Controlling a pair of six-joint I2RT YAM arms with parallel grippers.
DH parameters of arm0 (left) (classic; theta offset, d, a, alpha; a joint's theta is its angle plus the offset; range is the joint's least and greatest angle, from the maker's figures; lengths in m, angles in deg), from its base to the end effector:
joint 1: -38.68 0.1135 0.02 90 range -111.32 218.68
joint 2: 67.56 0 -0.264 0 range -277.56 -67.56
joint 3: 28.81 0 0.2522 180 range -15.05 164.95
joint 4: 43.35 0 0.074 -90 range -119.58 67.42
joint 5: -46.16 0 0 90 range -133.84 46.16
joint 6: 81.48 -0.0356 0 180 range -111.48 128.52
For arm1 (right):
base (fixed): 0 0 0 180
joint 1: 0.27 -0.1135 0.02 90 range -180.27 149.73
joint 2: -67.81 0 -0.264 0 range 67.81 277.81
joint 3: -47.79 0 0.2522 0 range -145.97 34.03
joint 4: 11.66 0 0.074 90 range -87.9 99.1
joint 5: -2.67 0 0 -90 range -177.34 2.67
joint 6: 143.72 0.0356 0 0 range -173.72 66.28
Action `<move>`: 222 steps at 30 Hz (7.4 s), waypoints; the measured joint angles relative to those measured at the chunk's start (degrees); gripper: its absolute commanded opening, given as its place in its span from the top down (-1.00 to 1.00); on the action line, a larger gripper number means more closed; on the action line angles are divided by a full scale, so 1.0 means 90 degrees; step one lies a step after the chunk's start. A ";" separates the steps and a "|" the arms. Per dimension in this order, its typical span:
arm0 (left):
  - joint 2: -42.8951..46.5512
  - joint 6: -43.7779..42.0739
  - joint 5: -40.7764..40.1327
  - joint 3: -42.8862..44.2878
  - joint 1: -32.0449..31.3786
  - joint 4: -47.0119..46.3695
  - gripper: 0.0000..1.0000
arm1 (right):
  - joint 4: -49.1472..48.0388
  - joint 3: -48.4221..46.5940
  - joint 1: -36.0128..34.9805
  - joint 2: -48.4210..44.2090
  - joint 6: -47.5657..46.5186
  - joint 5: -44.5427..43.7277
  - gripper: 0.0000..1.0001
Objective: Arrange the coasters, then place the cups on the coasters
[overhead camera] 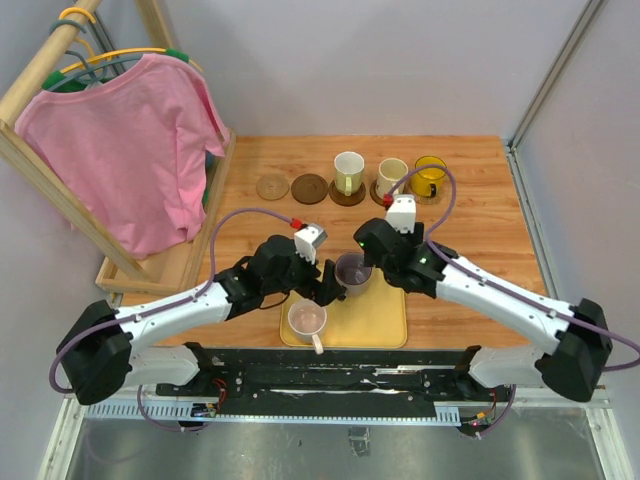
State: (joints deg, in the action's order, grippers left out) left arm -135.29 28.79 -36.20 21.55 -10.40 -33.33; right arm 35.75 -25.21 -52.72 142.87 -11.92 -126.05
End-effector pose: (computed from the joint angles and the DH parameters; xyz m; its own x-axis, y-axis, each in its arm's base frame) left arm 0.1652 -0.1978 0.2322 -0.5689 0.1321 -0.8117 0.6707 0.6457 -0.3650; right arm 0.1823 0.2006 0.2822 -0.5925 0.0825 -0.8013 0.0323 0.9964 0.0787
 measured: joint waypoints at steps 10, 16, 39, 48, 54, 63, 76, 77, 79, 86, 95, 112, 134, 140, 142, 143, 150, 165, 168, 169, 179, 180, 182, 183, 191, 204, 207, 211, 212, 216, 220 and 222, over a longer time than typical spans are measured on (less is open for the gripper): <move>-0.0821 -0.0155 -0.0194 0.0282 -0.0355 0.0294 -0.75 | 0.0015 0.0401 0.0000 -0.1627 -0.0070 -0.1304 -0.48; -0.1462 -0.0204 -0.0401 0.0680 -0.0423 0.0420 -0.55 | 0.0005 0.0724 0.0000 -0.1838 -0.0170 -0.1513 -0.52; -0.2533 -0.0202 -0.0845 0.1399 -0.0527 0.1020 0.21 | -0.0170 0.0860 0.0000 -0.1676 -0.0248 -0.1586 -0.63; -0.2671 -0.0299 -0.0857 0.1683 -0.0563 0.1115 0.99 | -0.0255 0.0889 0.0000 -0.1596 -0.0248 -0.1477 -0.64; -0.2713 -0.0311 -0.0918 0.1688 -0.0600 0.1083 0.99 | -0.0282 0.0906 0.0000 -0.1586 -0.0248 -0.1411 -0.64; -0.2246 -0.0323 -0.1450 0.1671 -0.0610 0.1569 0.99 | -0.0384 0.0937 0.0000 -0.1586 -0.0301 -0.1409 -0.64; -0.1481 -0.0469 -0.2807 0.2079 -0.0238 0.1749 0.99 | -0.0522 0.1013 0.0087 -0.1622 -0.0542 -0.1406 -0.61; -0.1494 -0.0478 -0.2820 0.2118 -0.0092 0.1712 0.99 | -0.0537 0.1013 0.0158 -0.1639 -0.0576 -0.1382 -0.62; -0.1574 -0.0483 -0.2822 0.2210 0.0253 0.1613 0.99 | -0.0566 0.1013 0.0364 -0.1705 -0.0658 -0.1319 -0.64; -0.2227 -0.0474 -0.2832 0.2514 0.1693 0.1265 0.99 | -0.1078 0.1154 0.1654 -0.2178 -0.1141 -0.0444 -0.65; -0.3526 -0.0459 -0.2492 0.3514 0.2416 0.0784 0.99 | -0.1785 0.1234 0.2154 -0.1938 -0.1984 0.0289 -0.63; -0.5321 -0.0418 -0.1950 0.4935 0.2781 0.0418 0.99 | -0.2259 0.1231 0.2701 -0.1506 -0.2387 0.0969 -0.62; -0.6088 -0.0556 -0.1603 0.5865 0.2807 0.0981 0.99 | -0.2346 0.1231 0.2708 -0.1163 -0.2285 0.1518 -0.62; -0.6088 -0.0559 -0.1613 0.5875 0.2783 0.1025 0.99 | -0.2392 0.1231 0.2708 -0.1134 -0.2234 0.1651 -0.62; -0.6088 -0.0561 -0.1649 0.5906 0.2759 0.1098 0.99 | -0.2397 0.1231 0.2708 -0.1115 -0.2193 0.1698 -0.62; -0.6088 -0.0563 -0.1676 0.5911 0.2744 0.1122 0.99 | -0.2399 0.1231 0.2708 -0.1105 -0.2183 0.1712 -0.62; -0.6045 -0.0629 -0.1933 0.5933 0.2625 0.1341 0.99 | -0.2407 0.1231 0.2708 -0.1090 -0.2120 0.1829 -0.62; -0.5965 -0.0648 -0.2028 0.5986 0.2603 0.1739 0.31 | -0.2421 0.1231 0.2708 -0.1005 -0.1996 0.2055 -0.62; -0.5960 -0.0658 -0.1996 0.6018 0.2603 0.1797 0.21 | -0.2424 0.1231 0.2708 -0.0993 -0.1989 0.2118 -0.62; -0.5960 -0.0658 -0.1987 0.6018 0.2603 0.1804 0.16 | -0.2424 0.1231 0.2708 -0.0981 -0.1984 0.2132 -0.62; -0.5897 -0.0668 -0.1904 0.6033 0.2567 0.1909 -0.12 | -0.2424 0.1231 0.2708 -0.0935 -0.1953 0.2246 -0.62; -0.5858 -0.0673 -0.1887 0.6033 0.2555 0.1933 -0.23 | -0.2421 0.1231 0.2708 -0.0935 -0.1950 0.2254 -0.62; -0.5753 -0.0682 -0.1865 0.6025 0.2526 0.1955 -0.45 | -0.2421 0.1231 0.2708 -0.0935 -0.1948 0.2259 -0.62; -0.5671 -0.0685 -0.1855 0.6001 0.2514 0.1955 -0.54 | -0.2421 0.1231 0.2708 -0.0935 -0.1948 0.2259 -0.62; -0.4461 -0.0595 -0.1773 0.5331 0.2460 0.1940 -0.75 | -0.2416 0.1231 0.2708 -0.0959 -0.1948 0.2251 -0.63; -0.1583 -0.0170 -0.1520 0.2579 0.1797 0.2283 -0.99 | -0.2368 0.1231 0.2929 -0.1246 -0.1979 0.1953 -0.75; -0.0738 -0.0002 -0.1287 0.2028 0.1617 0.2460 -0.99 | -0.2368 0.1243 0.2965 -0.1248 -0.1970 0.1967 -0.77; 0.0393 0.0333 -0.1039 0.1523 0.1438 0.2720 -0.99 | -0.2370 0.1360 0.2994 -0.1253 -0.1928 0.2025 -0.79; 0.0549 0.0393 -0.1027 0.1481 0.1394 0.2773 -0.99 | -0.2368 0.1394 0.3004 -0.1256 -0.1919 0.2055 -0.80; 0.0993 0.0687 -0.1059 0.1372 0.1056 0.3111 -0.99 | -0.2368 0.1508 0.3014 -0.1314 -0.1855 0.2212 -0.81; 0.1088 0.0979 -0.1076 0.1149 0.0670 0.3351 -0.99 | -0.2370 0.1715 0.3014 -0.1583 -0.1783 0.2358 -0.82; 0.1095 0.1141 -0.1078 0.1003 0.0423 0.3470 -0.99 | -0.2368 0.1814 0.3014 -0.1722 -0.1763 0.2409 -0.82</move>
State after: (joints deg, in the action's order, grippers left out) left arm -125.43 39.06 -45.91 30.58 -6.60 -2.10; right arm 14.44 -8.89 -25.60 127.38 -27.79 -104.37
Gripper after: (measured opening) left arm 0.994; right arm 0.909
